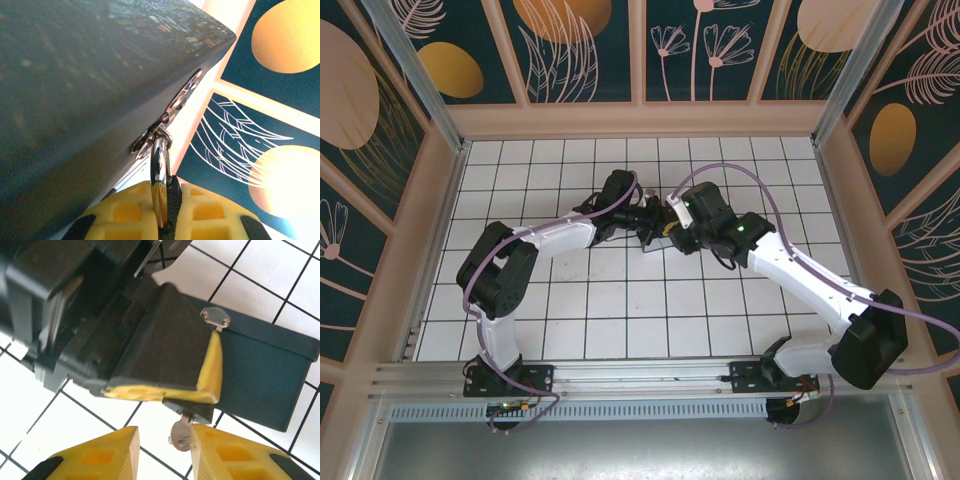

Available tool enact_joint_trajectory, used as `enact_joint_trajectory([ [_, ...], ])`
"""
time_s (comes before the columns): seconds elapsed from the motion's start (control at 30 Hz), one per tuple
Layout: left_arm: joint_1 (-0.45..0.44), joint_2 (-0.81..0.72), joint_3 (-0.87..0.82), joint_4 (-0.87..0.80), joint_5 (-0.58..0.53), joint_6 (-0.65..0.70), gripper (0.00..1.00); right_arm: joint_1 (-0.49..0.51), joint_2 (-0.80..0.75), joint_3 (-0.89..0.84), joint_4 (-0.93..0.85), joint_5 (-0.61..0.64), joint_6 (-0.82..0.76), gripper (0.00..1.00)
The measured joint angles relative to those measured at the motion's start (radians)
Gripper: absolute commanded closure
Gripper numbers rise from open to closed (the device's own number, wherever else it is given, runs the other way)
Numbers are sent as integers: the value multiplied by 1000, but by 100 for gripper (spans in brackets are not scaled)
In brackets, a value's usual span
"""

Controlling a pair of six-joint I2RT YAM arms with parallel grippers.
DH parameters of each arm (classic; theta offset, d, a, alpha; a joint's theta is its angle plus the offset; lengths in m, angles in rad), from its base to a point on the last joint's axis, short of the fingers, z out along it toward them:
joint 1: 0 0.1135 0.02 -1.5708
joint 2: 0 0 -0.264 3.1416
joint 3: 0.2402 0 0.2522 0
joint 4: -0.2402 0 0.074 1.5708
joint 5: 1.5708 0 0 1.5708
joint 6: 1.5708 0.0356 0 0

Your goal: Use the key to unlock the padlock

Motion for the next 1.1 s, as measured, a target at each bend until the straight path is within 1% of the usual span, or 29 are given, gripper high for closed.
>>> enact_joint_trajectory([
  [0.23, 0, 0, 0, 0, 0, 0, 100, 26, 33, 13, -45, 68, -41, 66],
  [0.5, 0, 0, 0, 0, 0, 0, 100, 26, 38, 13, -37, 108, -60, 72],
  [0.9, 0, 0, 0, 0, 3, 0, 100, 28, 65, 13, -17, 128, -60, 70],
  [0.97, 0, 0, 0, -1, 3, 0, 100, 32, 72, 13, -12, 134, -60, 71],
  [1.1, 0, 0, 0, -1, 3, 0, 100, 34, 75, 13, -4, 149, -59, 82],
])
